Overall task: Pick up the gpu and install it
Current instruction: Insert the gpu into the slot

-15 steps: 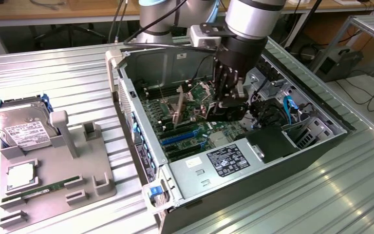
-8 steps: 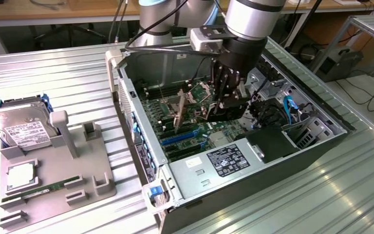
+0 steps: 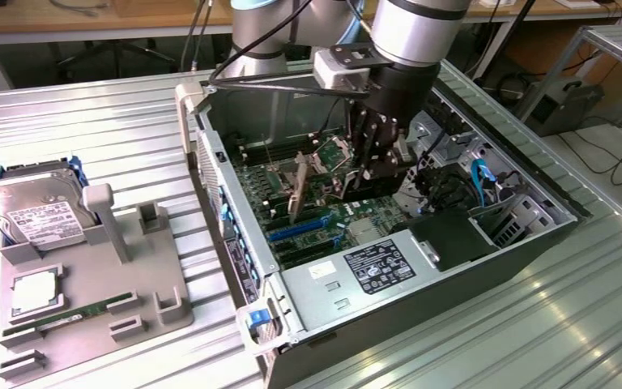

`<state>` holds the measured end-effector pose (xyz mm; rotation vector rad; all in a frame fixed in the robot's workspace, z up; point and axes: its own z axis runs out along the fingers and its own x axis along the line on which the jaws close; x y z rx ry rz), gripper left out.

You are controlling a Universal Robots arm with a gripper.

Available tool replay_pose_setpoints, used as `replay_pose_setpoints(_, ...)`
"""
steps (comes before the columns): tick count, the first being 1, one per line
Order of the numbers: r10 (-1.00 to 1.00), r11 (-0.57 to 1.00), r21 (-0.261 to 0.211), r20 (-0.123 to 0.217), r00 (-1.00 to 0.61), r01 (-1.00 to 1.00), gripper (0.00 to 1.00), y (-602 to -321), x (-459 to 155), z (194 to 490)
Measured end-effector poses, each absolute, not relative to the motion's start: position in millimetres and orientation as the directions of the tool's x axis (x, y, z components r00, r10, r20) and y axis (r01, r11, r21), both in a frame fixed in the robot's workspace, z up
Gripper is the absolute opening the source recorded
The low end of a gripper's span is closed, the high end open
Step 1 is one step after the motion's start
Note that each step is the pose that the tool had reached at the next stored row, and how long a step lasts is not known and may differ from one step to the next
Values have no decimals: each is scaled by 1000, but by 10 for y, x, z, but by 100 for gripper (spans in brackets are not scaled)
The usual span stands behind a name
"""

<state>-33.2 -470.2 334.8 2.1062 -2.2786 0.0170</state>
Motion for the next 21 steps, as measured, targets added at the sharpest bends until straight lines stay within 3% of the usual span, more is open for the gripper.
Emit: replay_pose_setpoints(21,-997,62,3,35,-62,-998,26,-4510,-796,3027)
